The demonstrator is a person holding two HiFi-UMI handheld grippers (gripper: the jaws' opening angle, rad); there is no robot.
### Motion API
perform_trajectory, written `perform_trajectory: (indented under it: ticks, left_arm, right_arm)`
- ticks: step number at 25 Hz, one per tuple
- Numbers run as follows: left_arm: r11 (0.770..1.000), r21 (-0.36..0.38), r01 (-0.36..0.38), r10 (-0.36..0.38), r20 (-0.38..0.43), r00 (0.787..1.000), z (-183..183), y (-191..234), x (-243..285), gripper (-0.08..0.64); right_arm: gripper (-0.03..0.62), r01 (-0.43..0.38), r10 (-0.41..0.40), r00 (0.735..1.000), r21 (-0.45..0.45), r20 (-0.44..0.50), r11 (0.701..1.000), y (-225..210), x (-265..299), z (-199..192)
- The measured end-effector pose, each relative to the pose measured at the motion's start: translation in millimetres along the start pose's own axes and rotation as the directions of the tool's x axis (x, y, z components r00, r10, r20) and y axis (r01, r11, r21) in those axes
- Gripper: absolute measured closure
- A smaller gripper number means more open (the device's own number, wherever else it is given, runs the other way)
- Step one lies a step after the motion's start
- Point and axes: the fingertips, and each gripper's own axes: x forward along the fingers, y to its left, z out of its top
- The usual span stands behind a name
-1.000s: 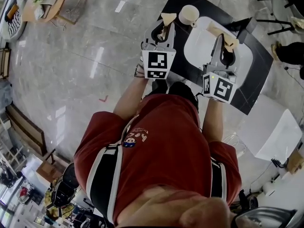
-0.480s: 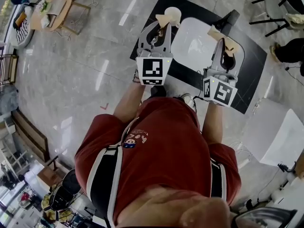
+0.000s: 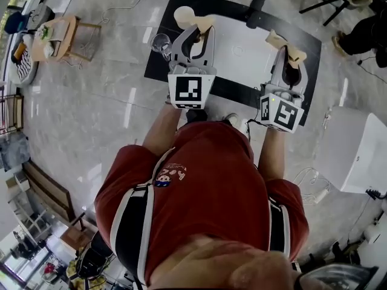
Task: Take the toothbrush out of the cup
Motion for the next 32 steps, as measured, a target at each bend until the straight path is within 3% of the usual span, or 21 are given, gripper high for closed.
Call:
perform_trajectory:
  ticks: [12,32]
  left_arm:
    - [1.000,0.011,0.018,-0.018,0.011,1.000,7.6,-35.8,9.1,0.502]
    - [1.000,0.006,-0.006,0.005,0.025,1.000,11.5,-27.9,16.2,0.503]
  right_arm:
    - [0.526,0.014,-0.014,1.000,0.021,0.006,1.000,-29.2,-10.1,0.1]
    - [0.528,-0.020,0.020,1.000,0.003,0.005,1.000,-27.3,3.1,1.4]
